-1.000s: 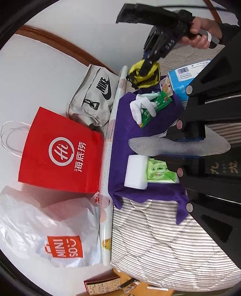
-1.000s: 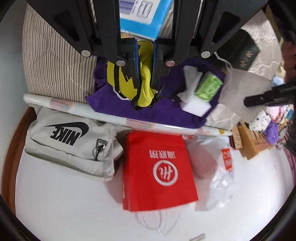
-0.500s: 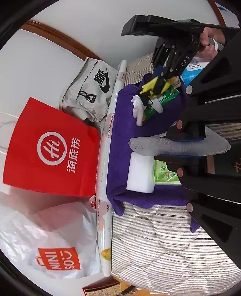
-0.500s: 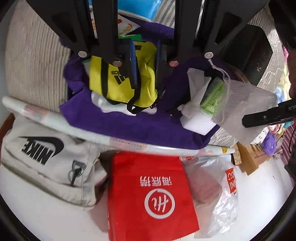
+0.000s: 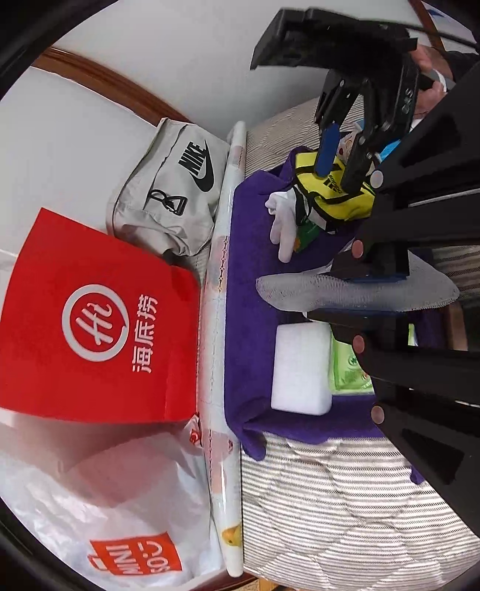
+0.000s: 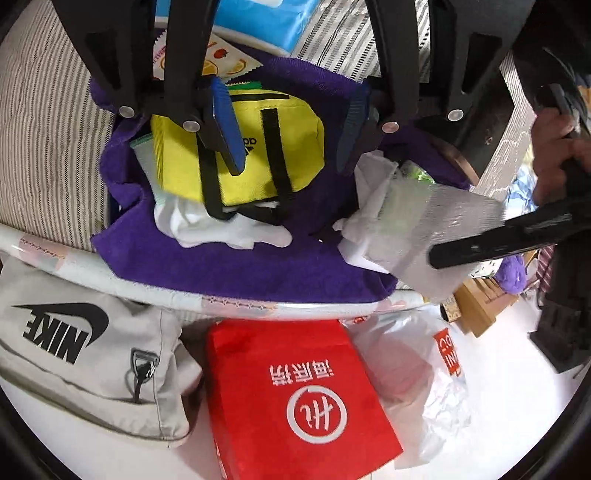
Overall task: Organize soft objects
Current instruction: 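Lower the mesh bag and yellow pouch onto the towel and open both grippers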
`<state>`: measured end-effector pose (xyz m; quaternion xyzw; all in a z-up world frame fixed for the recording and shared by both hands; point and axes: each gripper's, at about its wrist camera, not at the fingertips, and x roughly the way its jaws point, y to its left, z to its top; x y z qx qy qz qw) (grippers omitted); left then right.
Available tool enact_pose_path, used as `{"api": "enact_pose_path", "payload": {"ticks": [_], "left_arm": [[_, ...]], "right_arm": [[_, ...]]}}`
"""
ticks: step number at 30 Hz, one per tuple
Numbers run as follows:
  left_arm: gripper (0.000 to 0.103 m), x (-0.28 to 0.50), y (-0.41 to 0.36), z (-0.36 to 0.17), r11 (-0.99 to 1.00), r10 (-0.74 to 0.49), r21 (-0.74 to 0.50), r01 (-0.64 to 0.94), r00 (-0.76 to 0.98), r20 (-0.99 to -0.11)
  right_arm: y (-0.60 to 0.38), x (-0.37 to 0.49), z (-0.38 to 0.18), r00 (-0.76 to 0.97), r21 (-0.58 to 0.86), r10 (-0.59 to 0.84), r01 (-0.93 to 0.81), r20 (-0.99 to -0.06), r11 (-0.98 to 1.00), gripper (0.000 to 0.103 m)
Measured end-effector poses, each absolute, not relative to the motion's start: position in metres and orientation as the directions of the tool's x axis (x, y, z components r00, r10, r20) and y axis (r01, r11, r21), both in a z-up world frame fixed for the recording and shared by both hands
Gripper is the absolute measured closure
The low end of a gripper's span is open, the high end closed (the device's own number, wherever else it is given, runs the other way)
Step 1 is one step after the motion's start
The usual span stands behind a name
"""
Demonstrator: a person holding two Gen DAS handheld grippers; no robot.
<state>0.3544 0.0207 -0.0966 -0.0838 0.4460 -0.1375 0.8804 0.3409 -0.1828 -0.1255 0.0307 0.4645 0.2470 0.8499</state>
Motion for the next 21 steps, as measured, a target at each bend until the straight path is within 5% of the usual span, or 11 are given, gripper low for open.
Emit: {"api": "enact_pose_path", "payload": {"ticks": [16,18,21], "left_arm": [[0.085,0.381,0.001,-0.126,0.958,-0.283,-0.214,0.19,0.519,-0.807],[0.076,0.383,0.0,-0.126,0.965,-0.255,-0.187,0.182,0.516,-0.818],[0.043,0.384,0.005,-0.125,0.972,-0.232,-0.171,0.163,0.524,-0.82]], "right_arm": [[-0.203,0.314,-0.104,0.527,0.233,0.397,-0.352,-0.751,0.907,0.049],[-0.203,0.312,-0.105,0.524,0.232,0.397,-0.352,-0.754,0.907,0.049],[-0.204,0.309,-0.108,0.514,0.241,0.401,-0.351,-0.758,0.905,0.049]]}}
